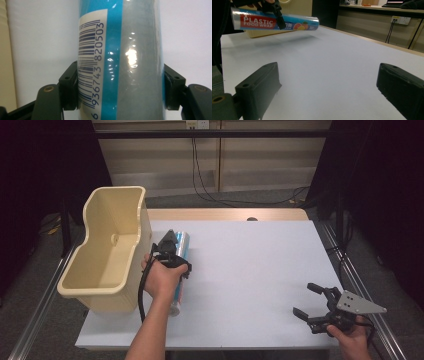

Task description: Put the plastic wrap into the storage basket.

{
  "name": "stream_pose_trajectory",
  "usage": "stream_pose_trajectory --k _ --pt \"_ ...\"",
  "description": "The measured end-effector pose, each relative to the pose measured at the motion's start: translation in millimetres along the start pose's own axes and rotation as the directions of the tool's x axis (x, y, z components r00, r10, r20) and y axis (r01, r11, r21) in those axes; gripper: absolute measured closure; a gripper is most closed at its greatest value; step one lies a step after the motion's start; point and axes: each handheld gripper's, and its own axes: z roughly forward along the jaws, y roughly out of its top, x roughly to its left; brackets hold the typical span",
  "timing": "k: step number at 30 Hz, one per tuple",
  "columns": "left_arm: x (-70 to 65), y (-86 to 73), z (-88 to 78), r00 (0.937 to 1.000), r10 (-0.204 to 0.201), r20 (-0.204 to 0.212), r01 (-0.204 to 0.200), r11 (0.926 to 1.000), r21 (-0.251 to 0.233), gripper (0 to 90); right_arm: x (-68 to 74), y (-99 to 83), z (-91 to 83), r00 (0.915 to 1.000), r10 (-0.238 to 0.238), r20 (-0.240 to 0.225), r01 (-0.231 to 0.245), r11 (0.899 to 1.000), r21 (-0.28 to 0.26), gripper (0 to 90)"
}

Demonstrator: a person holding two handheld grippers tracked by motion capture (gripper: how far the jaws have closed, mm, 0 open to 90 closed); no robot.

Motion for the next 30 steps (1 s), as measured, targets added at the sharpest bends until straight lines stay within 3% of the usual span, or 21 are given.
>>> stream_pose_trajectory --k 1,4,5,7,9,10,11,19,24,25,30 --pt "-2.3 2.7 -12.8 0.9999 0.01 -0.013 -0.01 0.9999 -0.011 32.3 0.0 0.1 -0.2 1.0 0.0 0.002 0.0 1.0 0.0 4.1" --pt "-2.3 6.0 -27.0 0.9997 0.018 -0.014 -0.018 0.9997 -0.015 32.3 0.0 0.1 -0.4 1.0 0.001 0.002 -0.001 1.0 -0.001 4.1" --pt "-1.0 9.1 -42.0 0.9999 0.005 -0.01 -0.006 0.9998 -0.018 32.3 0.1 0.3 -0.3 1.0 0.002 0.003 -0.002 1.0 -0.003 4.1" --pt "0.0 10.6 -49.6 0.9999 0.006 -0.015 -0.007 0.9997 -0.021 32.3 0.1 0.4 -0.3 1.0 0.001 0.003 -0.001 1.0 -0.004 4.1" --pt "6.7 13.7 -72.0 0.9993 0.001 -0.036 -0.003 0.999 -0.044 32.3 0.4 0.7 -0.7 1.0 0.001 0.0 -0.001 1.0 -0.005 4.1" --pt "6.7 13.7 -72.0 0.9993 0.001 -0.036 -0.003 0.999 -0.044 32.3 0.4 0.7 -0.7 1.0 0.001 0.0 -0.001 1.0 -0.005 4.1" --pt "14.7 15.0 -85.6 0.9995 -0.011 -0.031 0.009 0.9982 -0.06 32.3 0.2 0.5 -0.4 1.0 0.002 0.0 -0.002 1.0 -0.009 4.1" --pt "44.4 17.4 -122.7 0.9979 -0.032 -0.057 0.028 0.9966 -0.077 32.3 0.8 0.3 0.8 1.0 0.0 -0.001 0.0 1.0 -0.003 4.1" --pt "55.6 17.7 -135.4 0.9972 -0.019 -0.072 0.014 0.9977 -0.066 32.3 0.3 -0.2 0.7 1.0 0.005 0.001 -0.005 1.0 -0.003 4.1" --pt "61.1 17.3 -141.0 0.9991 -0.018 -0.038 0.016 0.9971 -0.074 32.3 0.0 -0.4 0.6 1.0 0.005 -0.001 -0.005 1.0 0.0 4.1" --pt "62.7 16.9 -152.8 1.0 -0.006 -0.006 0.006 0.9957 -0.092 32.3 0.0 -0.8 1.5 1.0 0.002 -0.001 -0.003 1.0 -0.001 4.1"
